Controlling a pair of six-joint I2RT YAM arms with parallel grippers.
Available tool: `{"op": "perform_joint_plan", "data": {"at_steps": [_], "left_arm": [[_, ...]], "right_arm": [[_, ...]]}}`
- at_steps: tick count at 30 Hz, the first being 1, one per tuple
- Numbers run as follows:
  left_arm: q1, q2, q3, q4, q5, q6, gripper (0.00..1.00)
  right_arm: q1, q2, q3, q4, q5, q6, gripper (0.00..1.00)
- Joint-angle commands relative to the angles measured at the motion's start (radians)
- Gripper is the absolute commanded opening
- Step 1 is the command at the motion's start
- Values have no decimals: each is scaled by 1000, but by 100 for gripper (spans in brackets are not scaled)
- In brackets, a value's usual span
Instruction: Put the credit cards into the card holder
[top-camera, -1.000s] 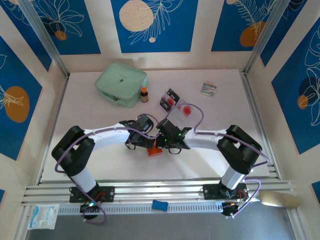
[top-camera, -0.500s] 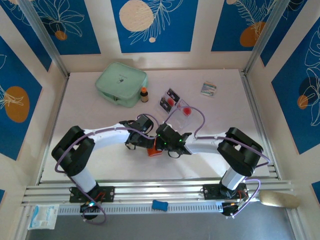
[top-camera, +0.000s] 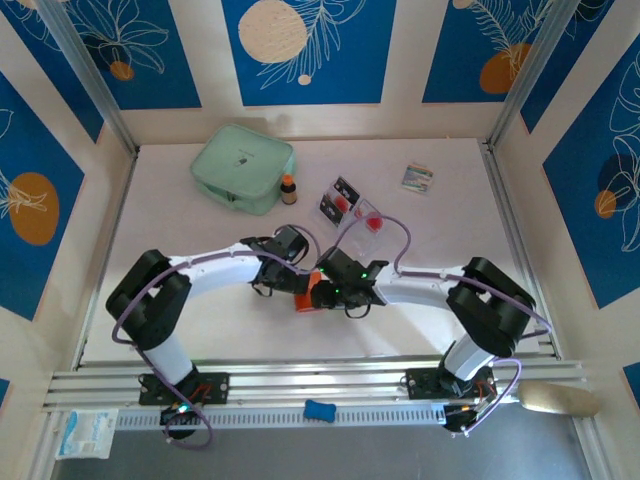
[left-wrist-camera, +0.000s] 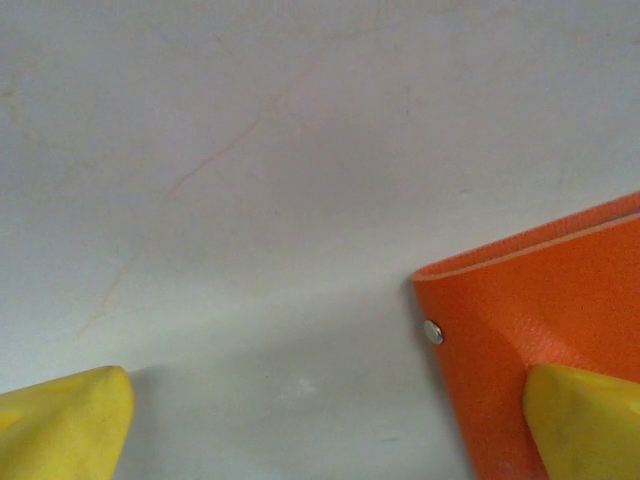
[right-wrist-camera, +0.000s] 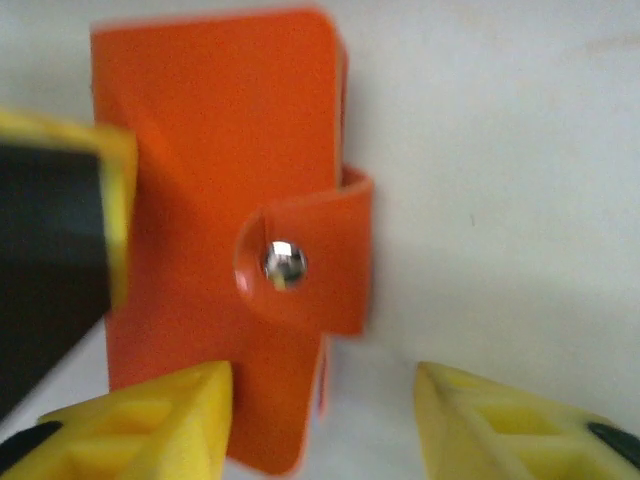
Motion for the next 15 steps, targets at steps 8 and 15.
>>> {"op": "perform_joint_plan", "data": {"at_steps": [8, 15], "left_arm": [[56, -83, 177, -65, 2, -1, 100], [109, -191, 164, 25, 4, -15, 100]], "right_arm": [[-211, -285, -73, -122, -163, -53, 76], [-434, -504, -147, -163, -249, -90, 91]]}}
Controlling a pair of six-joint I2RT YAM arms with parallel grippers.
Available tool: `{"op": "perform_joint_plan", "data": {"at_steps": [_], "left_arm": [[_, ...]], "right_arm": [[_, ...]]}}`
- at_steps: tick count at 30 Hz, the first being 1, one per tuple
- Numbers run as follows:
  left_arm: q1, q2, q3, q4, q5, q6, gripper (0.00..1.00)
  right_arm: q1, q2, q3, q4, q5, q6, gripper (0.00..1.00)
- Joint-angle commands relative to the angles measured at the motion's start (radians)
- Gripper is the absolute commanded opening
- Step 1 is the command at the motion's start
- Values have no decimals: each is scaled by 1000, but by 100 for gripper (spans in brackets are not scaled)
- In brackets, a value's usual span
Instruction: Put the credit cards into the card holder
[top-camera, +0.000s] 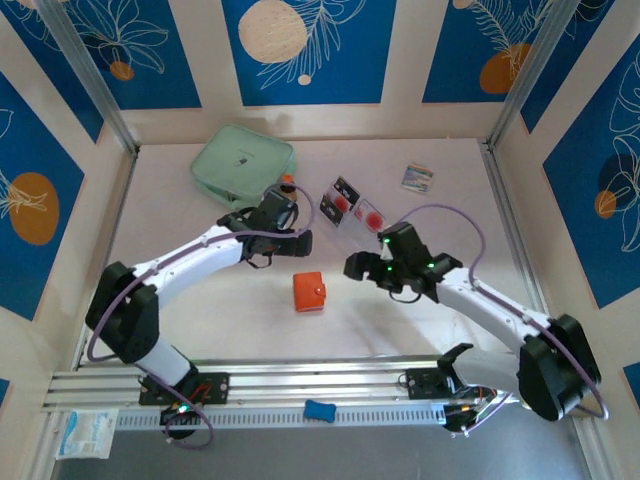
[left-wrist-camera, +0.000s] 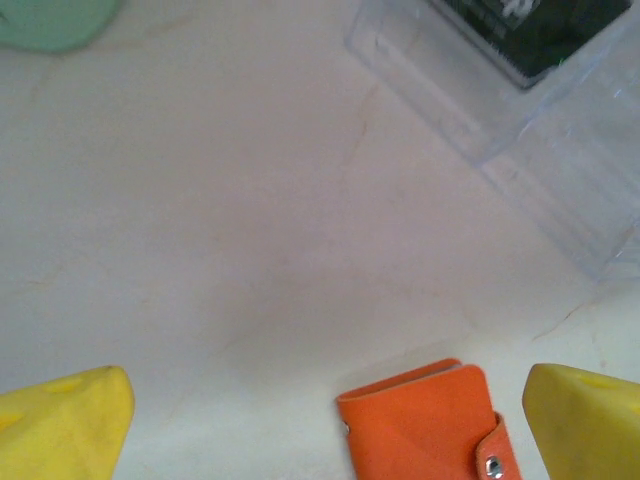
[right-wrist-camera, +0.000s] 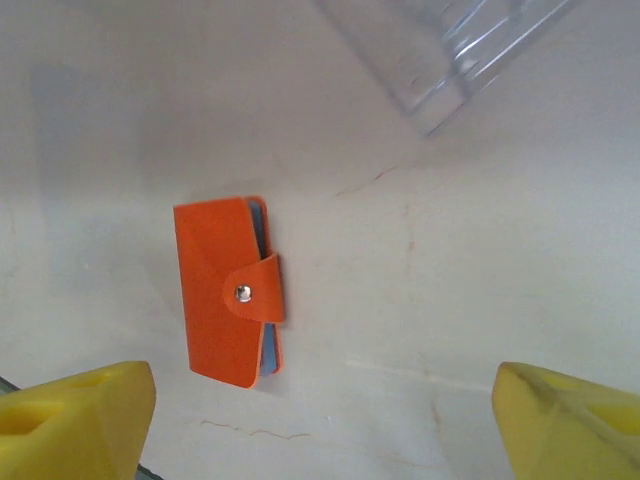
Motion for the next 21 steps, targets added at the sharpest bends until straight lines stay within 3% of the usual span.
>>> {"op": "perform_joint_plan", "data": {"at_steps": [1, 6, 10, 18, 21], "left_arm": [[29, -75, -26, 79, 3, -14, 100], [68, -141, -106, 209, -69, -19, 100], [98, -160, -135, 230, -173, 5, 100], [127, -363, -406, 649, -537, 316, 100], [185, -436, -495, 787, -589, 437, 100]], "right_arm": [[-78, -85, -18, -72, -69, -40, 94], [-212, -192, -2, -123, -63, -86, 100], [-296, -212, 35, -156, -39, -105, 99], [-389, -212, 85, -170, 160, -102, 99], [-407, -208, 79, -136, 268, -112, 99]]}}
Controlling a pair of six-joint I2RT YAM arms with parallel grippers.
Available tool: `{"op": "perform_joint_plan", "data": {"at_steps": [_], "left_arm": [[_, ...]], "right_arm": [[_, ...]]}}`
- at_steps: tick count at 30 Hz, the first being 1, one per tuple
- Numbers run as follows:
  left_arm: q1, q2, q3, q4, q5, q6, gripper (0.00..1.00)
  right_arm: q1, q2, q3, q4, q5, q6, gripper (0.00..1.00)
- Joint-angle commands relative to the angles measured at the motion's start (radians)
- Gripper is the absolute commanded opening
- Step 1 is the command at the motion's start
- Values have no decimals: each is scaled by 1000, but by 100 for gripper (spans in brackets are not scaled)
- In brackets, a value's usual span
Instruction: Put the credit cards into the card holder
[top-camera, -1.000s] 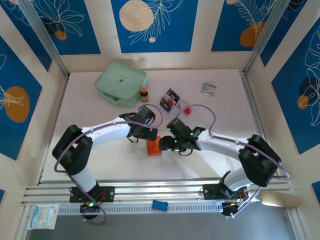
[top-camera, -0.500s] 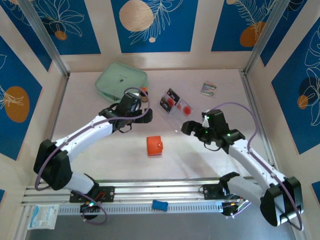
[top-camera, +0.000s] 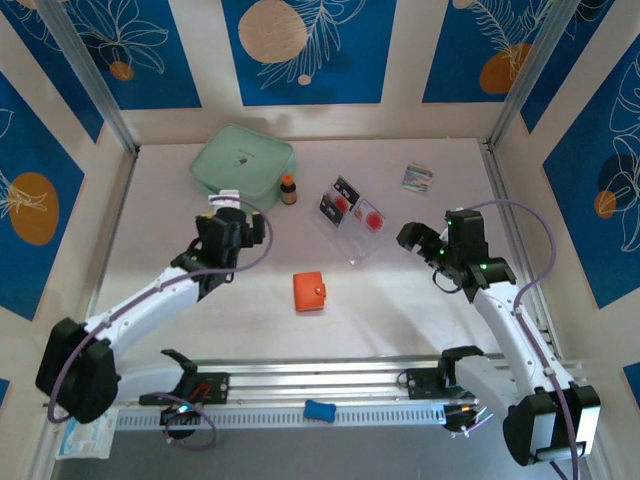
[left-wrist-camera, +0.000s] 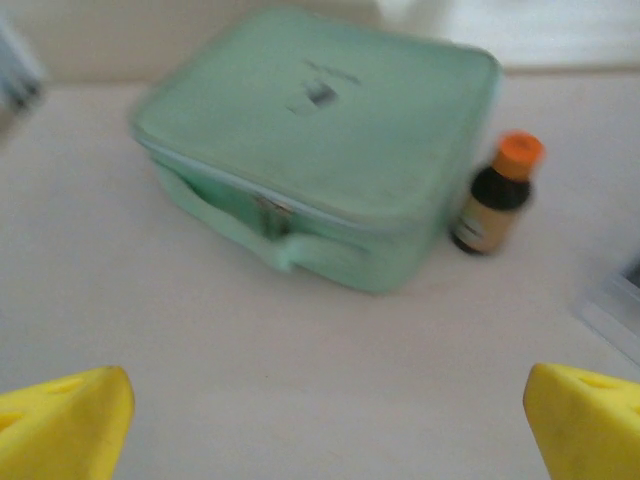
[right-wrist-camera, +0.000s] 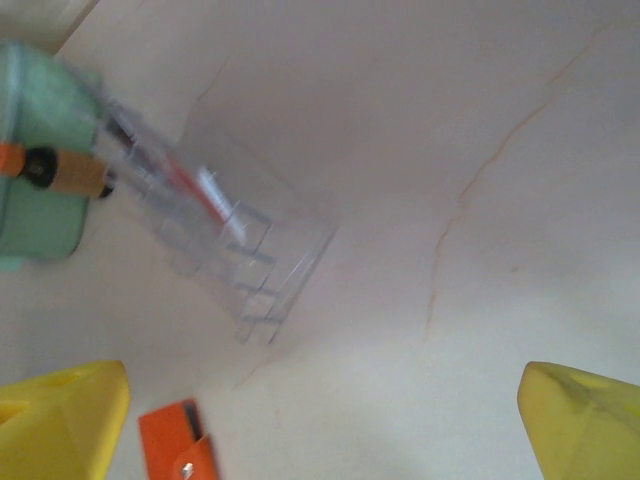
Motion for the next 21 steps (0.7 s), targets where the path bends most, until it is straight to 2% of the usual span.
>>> {"op": "perform_joint_plan", "data": {"at_steps": [1, 6, 10, 14, 18, 21], "left_arm": [[71, -78, -79, 246, -147, 205, 100], [230, -120, -173, 306, -81, 244, 100], [312, -38, -248, 420, -33, 236, 100], [333, 89, -268, 474, 15, 202, 100], [336, 238, -298, 656, 43, 262, 100], [339, 335, -340, 853, 53, 287, 100]], "right_arm": [[-18, -3, 7, 32, 172, -25, 99], [-47, 19, -30, 147, 285, -40, 99], [-66, 71, -41, 250, 350, -90, 99], [-88, 141, -44, 370, 397, -182, 99], [-114, 238, -84, 577, 349, -343, 99], [-127, 289, -129, 725, 278, -408, 99]]}}
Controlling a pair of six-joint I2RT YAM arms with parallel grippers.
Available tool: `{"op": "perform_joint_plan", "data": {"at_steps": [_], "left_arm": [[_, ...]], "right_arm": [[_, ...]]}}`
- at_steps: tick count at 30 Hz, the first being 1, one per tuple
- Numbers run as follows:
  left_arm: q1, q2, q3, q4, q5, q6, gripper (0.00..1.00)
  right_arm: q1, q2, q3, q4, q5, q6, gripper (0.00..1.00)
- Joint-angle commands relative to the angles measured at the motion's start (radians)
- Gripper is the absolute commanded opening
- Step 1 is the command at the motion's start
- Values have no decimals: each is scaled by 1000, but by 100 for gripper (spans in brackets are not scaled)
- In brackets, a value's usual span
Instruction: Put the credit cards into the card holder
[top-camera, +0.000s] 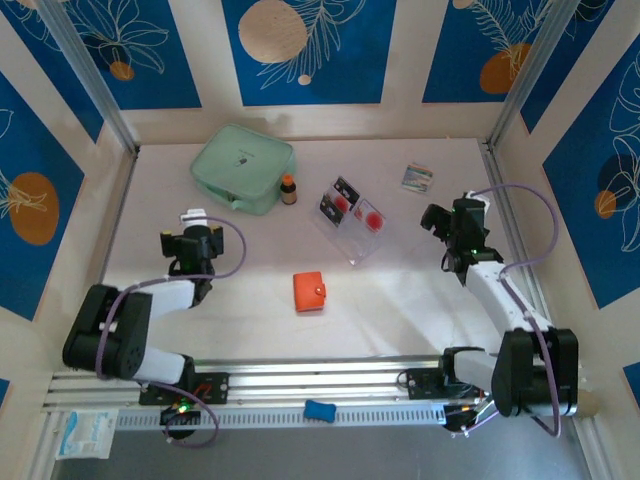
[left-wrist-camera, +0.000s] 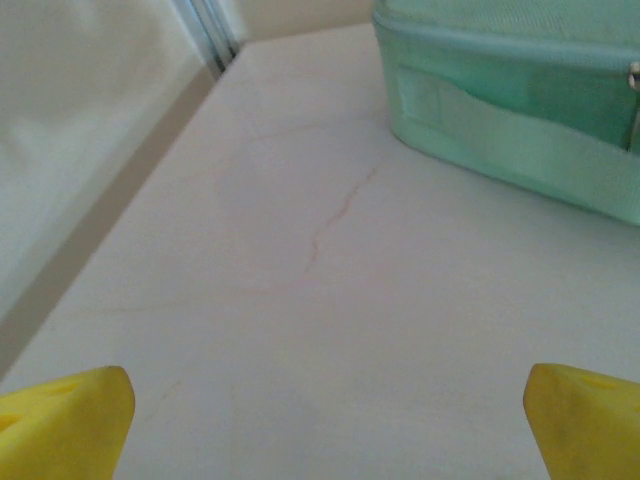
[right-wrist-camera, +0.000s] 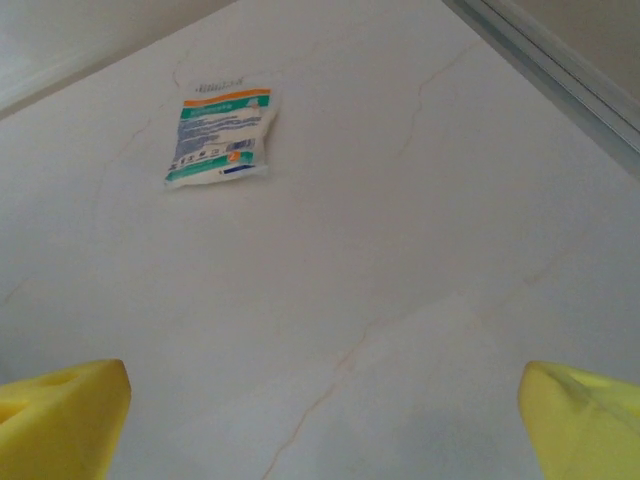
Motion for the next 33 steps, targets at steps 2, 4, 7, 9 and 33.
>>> {"op": "perform_joint_plan", "data": {"at_steps": [2, 4, 7, 9, 33], "left_arm": [[13, 46, -27, 214, 79, 39, 100], [15, 73, -24, 241, 154, 78, 100], [45, 72, -1, 186, 253, 64, 100], [76, 74, 17, 140, 352, 53, 100], [135, 112, -42, 270, 548, 51, 100]], "right_arm": [[-16, 42, -86, 299, -105, -146, 99], [-21, 62, -130, 404, -158, -176, 99], [-23, 111, -173, 508, -204, -196, 99], [-23, 153, -202, 581, -227, -216, 99], [16, 334, -243, 823, -275, -296, 99]]}}
